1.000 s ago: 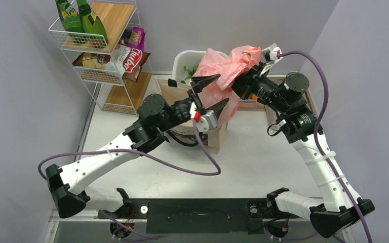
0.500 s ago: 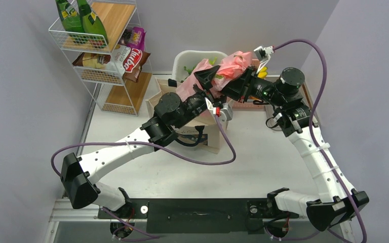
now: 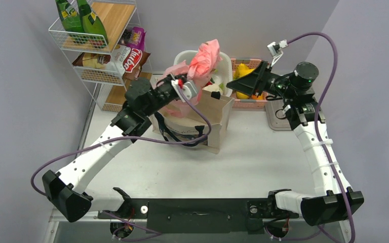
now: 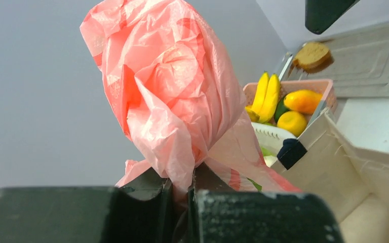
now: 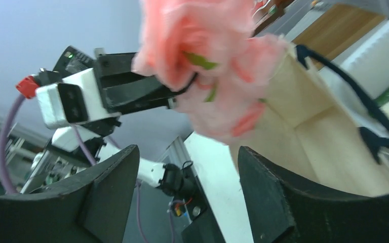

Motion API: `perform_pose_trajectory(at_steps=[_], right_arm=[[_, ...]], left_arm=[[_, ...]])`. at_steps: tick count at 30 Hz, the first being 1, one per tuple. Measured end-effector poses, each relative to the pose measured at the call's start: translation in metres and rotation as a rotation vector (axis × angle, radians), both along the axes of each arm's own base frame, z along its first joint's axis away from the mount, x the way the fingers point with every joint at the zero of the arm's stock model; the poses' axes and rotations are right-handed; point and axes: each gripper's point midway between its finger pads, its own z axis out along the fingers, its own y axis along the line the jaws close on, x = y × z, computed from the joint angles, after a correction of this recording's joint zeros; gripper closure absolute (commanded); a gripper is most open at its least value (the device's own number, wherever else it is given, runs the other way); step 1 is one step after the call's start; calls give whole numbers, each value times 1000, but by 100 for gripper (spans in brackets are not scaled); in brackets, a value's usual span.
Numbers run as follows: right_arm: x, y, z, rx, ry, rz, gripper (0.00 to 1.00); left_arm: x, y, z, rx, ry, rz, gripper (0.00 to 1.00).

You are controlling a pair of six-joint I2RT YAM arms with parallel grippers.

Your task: Untie the knot of the grocery bags and take out the mixed food

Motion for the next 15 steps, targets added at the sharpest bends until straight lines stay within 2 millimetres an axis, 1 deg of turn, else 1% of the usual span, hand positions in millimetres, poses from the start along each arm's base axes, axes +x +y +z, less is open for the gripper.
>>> perform_pose_trajectory(at_steps=[1, 3, 6, 8, 10, 12, 14, 15], right_arm=[[3, -8, 2, 1, -8, -27, 32], [10, -22, 5, -2, -22, -84, 32], [22, -38, 2, -22, -38, -166, 32], [29, -44, -5, -57, -46, -215, 32], [35, -49, -15, -102, -44, -258, 32], [38, -53, -22, -140, -43, -288, 32], [41, -56, -29, -172, -46, -307, 32], [42, -57, -32, -184, -45, -313, 32]], left_arm=[[0, 10, 7, -28, 20, -3, 100], [-7, 20, 24, -81, 54, -51, 100], [-18, 28, 44, -137, 91, -135, 100], [-21, 30, 48, -157, 124, -188, 100], [-22, 28, 42, -154, 161, -246, 100], [-17, 20, 26, -127, 204, -303, 100], [-10, 9, 0, -76, 257, -364, 100], [-7, 4, -17, -40, 294, -392, 100]])
